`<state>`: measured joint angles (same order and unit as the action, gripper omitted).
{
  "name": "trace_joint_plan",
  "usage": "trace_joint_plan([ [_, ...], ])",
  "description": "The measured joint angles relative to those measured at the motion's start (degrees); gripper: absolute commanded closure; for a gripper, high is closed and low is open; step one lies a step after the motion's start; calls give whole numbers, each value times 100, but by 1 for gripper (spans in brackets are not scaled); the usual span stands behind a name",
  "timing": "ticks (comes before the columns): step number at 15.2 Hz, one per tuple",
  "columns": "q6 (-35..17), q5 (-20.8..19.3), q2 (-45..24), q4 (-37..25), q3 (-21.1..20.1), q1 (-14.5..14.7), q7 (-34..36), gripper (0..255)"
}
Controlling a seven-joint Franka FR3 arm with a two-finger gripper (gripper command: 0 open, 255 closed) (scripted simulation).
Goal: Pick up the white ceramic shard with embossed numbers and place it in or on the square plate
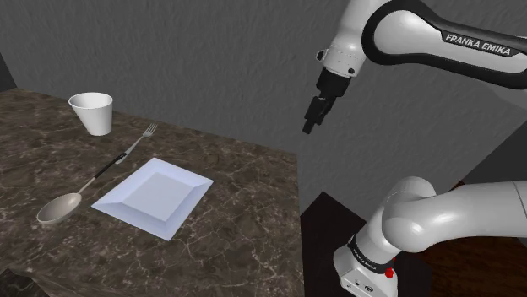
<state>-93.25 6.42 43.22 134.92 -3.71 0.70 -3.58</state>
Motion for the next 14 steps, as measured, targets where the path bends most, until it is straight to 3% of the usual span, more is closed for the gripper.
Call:
trace_joint_plan([
  [2,-125,35,67,115,-90,-18,145,0],
  [6,-1037,308,475,834,-841,-142,1351,0],
  [11,-2386,655,604,1526,-2181,-410,3215,0],
  [14,-3103,713,364,1557,-3132,-805,4426,0],
])
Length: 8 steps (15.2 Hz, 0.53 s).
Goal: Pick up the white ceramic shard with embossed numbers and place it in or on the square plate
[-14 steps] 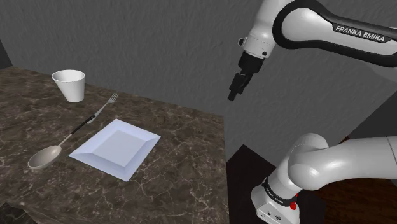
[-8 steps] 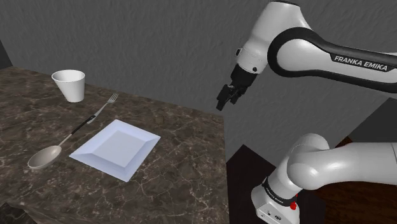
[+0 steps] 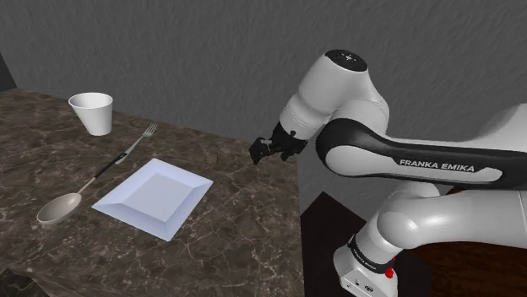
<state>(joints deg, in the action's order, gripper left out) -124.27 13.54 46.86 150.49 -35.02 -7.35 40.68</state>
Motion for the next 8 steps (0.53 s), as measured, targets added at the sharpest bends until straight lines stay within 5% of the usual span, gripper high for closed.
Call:
trace_joint_plan([
  [4,-789,-167,-402,-217,-1431,-943,1679,0],
  [8,-1315,-513,-697,-751,-3160,-2491,3411,0],
])
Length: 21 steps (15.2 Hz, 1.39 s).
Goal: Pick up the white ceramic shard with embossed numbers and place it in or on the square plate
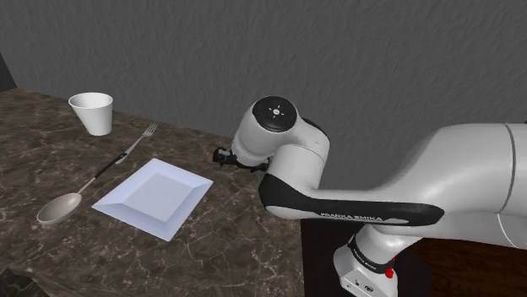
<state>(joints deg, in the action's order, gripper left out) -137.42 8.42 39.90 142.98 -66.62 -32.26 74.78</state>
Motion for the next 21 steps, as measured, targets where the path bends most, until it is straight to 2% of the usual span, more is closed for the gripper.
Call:
trace_joint_plan([
  [5,-7,-121,420,-1018,-1950,-2156,1726,0],
  [9,326,75,1204,-2124,-3025,-3730,2763,0],
  [11,453,137,1428,-2409,-3197,-4061,3006,0],
  [14,336,189,1526,-2467,-3354,-4318,3056,0],
  [18,81,244,1583,-2397,-3515,-4541,3035,0],
  [21,49,252,1592,-2397,-3541,-4577,3031,0],
])
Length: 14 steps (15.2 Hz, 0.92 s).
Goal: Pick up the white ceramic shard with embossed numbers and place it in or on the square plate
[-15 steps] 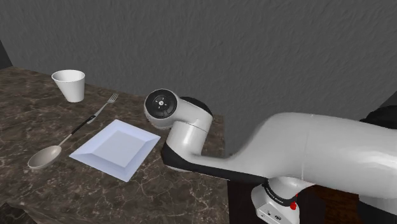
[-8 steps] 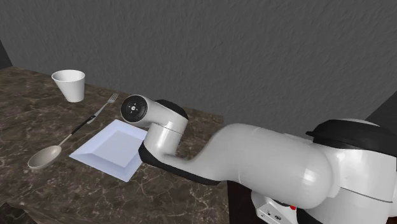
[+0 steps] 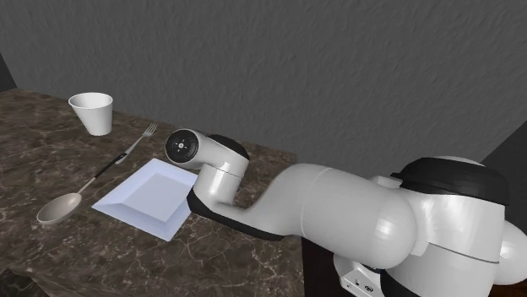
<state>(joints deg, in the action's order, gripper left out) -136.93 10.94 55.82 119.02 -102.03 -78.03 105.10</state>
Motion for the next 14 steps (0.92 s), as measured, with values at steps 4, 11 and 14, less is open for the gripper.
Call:
trace_joint_plan([
  [4,-4,1,1,-2,-3,-6,-1,255],
  [11,-8,1,2,4,-1,2,3,255],
  [14,-8,2,2,7,-3,2,3,0],
])
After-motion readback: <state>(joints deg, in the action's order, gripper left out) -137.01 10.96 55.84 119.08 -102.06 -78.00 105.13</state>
